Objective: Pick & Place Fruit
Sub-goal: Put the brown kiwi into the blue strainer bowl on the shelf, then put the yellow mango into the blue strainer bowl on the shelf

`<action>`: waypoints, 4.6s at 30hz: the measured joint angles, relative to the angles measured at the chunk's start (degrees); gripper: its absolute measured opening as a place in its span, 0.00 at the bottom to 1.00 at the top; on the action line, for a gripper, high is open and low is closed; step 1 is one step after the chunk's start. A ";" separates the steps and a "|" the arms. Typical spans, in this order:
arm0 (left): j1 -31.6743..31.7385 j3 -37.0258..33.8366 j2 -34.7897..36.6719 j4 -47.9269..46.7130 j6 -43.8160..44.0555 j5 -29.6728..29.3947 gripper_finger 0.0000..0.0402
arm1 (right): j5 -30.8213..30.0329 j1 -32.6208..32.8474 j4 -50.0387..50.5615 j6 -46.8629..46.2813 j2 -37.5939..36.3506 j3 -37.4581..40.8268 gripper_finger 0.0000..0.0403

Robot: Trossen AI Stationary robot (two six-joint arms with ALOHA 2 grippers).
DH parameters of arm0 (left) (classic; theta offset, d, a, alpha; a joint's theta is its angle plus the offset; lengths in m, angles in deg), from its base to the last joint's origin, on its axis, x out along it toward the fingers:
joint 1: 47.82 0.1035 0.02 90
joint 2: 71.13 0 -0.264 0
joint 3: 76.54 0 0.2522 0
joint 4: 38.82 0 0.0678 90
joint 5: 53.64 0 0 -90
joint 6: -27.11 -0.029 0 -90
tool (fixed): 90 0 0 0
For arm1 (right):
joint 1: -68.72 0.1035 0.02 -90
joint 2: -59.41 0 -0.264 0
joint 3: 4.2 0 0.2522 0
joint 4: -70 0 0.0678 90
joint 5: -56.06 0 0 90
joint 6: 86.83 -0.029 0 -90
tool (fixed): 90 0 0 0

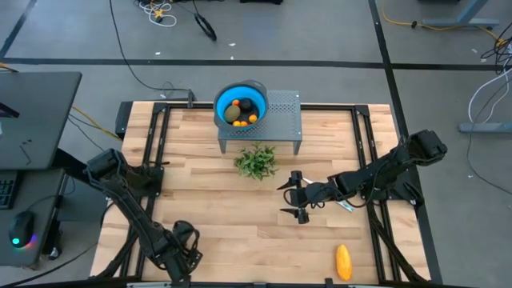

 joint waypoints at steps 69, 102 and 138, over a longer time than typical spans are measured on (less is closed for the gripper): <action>18.20 13.08 0.65 -17.01 -37.12 -25.92 0.59 | 0.03 -0.11 -4.31 -1.18 -0.02 1.88 0.89; 71.68 31.82 2.32 4.06 -116.71 -27.06 0.67 | 1.01 2.14 -3.12 -14.18 0.00 1.90 0.89; 51.77 19.79 11.44 16.94 -116.90 -22.54 0.86 | 7.47 11.75 8.94 -30.40 0.00 -0.47 0.89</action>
